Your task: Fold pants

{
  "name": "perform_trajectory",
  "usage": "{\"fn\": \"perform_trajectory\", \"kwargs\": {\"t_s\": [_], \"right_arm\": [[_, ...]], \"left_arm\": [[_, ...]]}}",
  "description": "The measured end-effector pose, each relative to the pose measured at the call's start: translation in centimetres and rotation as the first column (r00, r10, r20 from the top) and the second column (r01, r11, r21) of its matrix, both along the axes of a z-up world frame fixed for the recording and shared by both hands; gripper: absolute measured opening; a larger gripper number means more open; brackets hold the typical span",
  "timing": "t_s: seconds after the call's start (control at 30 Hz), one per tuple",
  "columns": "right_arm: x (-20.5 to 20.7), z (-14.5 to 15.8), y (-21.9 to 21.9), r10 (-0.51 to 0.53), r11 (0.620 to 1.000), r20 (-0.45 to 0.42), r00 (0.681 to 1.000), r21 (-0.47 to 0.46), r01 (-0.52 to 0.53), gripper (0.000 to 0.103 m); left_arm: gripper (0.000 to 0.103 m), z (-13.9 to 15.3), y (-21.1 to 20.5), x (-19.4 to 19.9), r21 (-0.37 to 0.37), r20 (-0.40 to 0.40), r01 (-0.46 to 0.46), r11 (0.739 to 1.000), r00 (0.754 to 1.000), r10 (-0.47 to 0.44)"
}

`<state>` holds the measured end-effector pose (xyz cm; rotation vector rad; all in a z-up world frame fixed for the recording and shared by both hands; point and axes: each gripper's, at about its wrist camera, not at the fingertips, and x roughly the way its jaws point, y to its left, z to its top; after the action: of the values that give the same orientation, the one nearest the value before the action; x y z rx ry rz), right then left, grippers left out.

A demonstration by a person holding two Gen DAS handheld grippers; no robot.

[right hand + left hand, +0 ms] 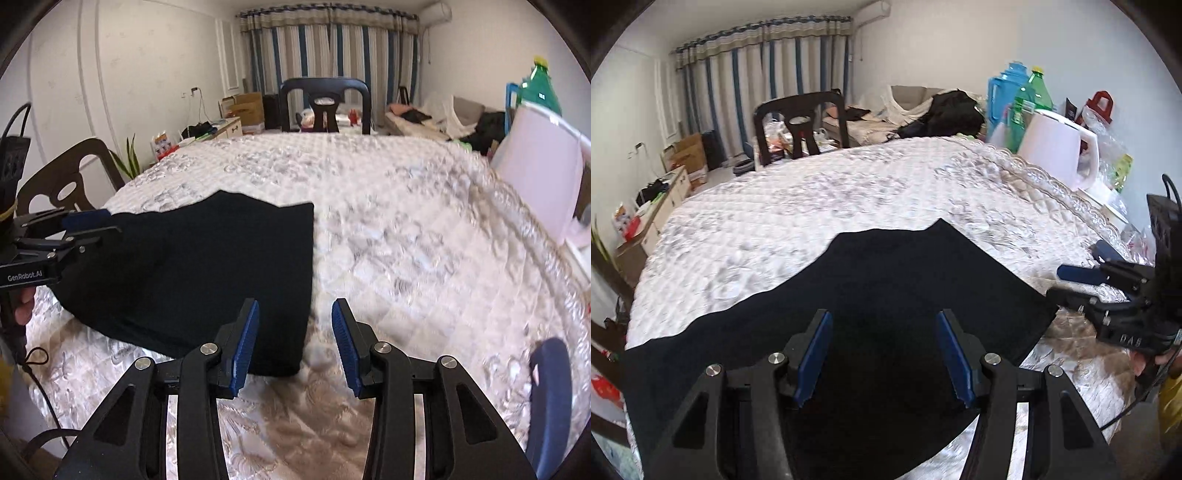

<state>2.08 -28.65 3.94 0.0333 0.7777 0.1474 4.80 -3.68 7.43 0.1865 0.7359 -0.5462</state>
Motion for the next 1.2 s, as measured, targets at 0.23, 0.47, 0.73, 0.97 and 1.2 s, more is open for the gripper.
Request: {"fn": "perform_trajectory", "kwargs": {"t_s": [0.23, 0.47, 0.73, 0.97, 1.2], "right_arm": [[0.0, -1.8, -1.2, -0.031, 0.995, -0.056, 0.998, 0.096, 0.036, 0.061], [0.4, -2.4, -2.0, -0.051, 0.979, -0.083, 0.995, 0.190, 0.066, 0.061], [0.9, -3.0, -2.5, -0.069, 0.962, -0.108, 0.992, 0.257, 0.095, 0.061], [0.8, -3.1, -2.2, -0.073, 0.959, -0.103, 0.992, 0.266, 0.098, 0.047], [0.9, -3.4, -1.8, -0.054, 0.957, -0.108, 0.993, 0.277, 0.082, 0.032]], "left_arm": [[0.061, -0.6, -2.6, 1.4, -0.013, -0.054, 0.065, 0.998, 0.996, -0.066], [0.061, -1.0, -4.4, 2.2, -0.027, -0.075, 0.102, 0.994, 0.992, -0.104], [0.061, -1.6, -6.4, 2.6, -0.014, -0.102, 0.149, 0.989, 0.983, -0.150], [0.062, -2.0, -8.3, 3.3, -0.010, -0.144, 0.186, 0.983, 0.972, -0.185], [0.066, -2.4, -9.5, 5.1, -0.079, -0.235, 0.190, 0.979, 0.950, -0.204]]}}
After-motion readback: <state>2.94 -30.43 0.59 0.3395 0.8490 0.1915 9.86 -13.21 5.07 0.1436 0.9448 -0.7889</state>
